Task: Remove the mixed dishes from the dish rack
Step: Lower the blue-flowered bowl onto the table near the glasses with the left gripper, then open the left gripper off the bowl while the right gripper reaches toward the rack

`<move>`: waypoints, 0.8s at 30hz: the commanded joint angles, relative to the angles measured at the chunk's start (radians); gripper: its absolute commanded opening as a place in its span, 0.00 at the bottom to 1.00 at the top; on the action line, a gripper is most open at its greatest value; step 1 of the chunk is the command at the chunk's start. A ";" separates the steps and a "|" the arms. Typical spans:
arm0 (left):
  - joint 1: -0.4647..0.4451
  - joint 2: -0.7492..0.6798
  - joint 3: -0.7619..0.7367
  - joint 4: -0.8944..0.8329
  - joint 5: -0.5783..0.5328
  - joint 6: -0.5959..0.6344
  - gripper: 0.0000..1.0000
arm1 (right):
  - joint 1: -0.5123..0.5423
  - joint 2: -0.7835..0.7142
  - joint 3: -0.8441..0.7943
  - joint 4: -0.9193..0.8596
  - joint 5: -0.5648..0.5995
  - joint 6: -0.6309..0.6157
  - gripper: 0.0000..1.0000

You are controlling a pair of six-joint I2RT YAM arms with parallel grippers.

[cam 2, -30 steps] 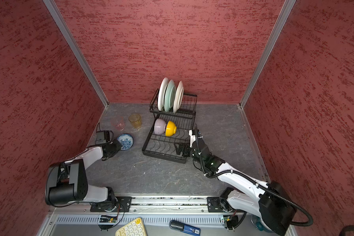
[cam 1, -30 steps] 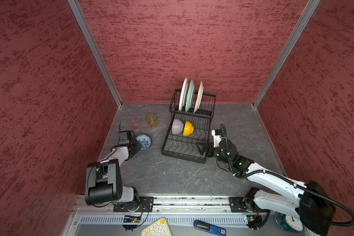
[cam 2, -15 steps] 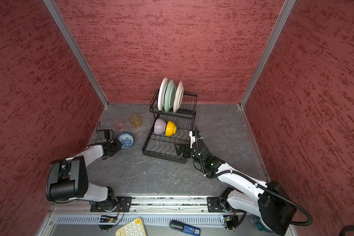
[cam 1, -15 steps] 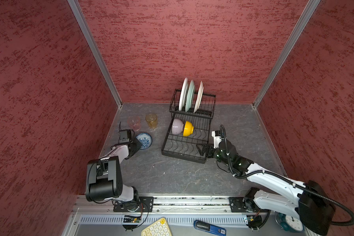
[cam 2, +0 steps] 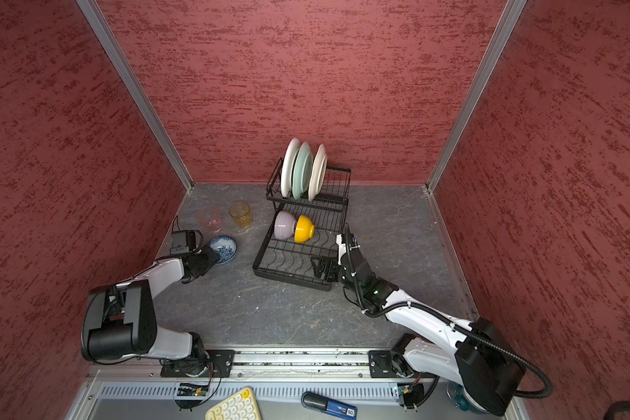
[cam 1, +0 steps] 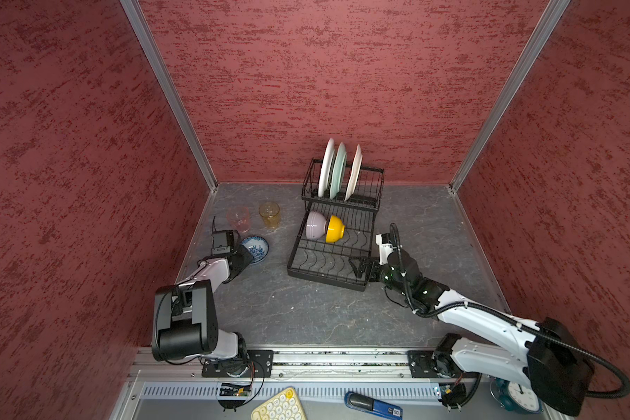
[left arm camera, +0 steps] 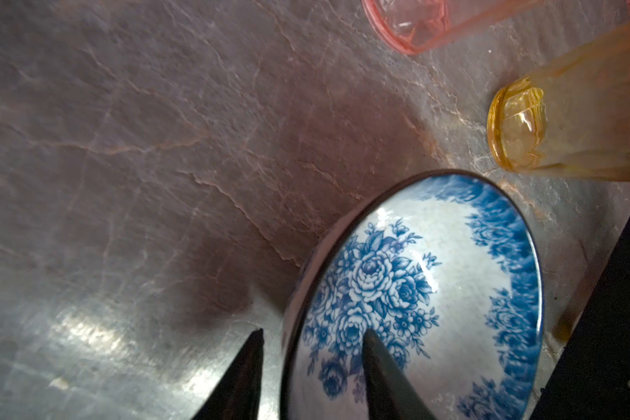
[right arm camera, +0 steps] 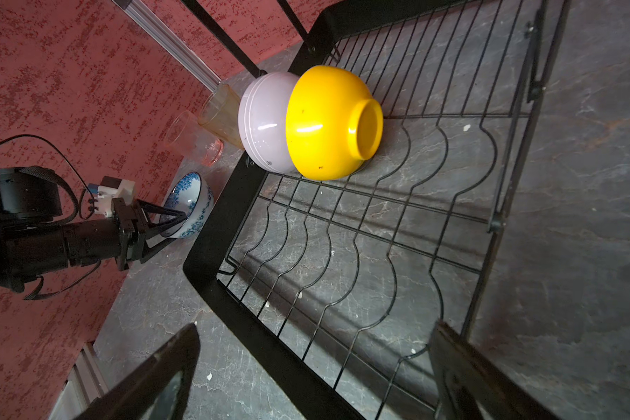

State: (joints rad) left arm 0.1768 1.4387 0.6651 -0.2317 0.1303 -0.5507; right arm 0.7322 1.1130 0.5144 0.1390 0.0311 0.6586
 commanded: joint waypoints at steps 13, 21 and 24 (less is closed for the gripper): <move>-0.046 -0.099 0.013 -0.052 -0.053 0.015 1.00 | 0.004 -0.019 -0.014 0.013 0.026 0.022 0.99; -0.064 -0.220 -0.008 -0.086 -0.061 0.029 0.99 | 0.003 0.021 0.011 0.008 0.012 0.018 0.99; -0.083 -0.257 -0.006 -0.094 -0.055 0.037 0.99 | 0.003 0.031 0.022 0.008 0.012 0.016 0.99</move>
State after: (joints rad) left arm 0.1112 1.2137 0.6647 -0.3027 0.0834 -0.5396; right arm 0.7322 1.1343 0.5091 0.1364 0.0311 0.6731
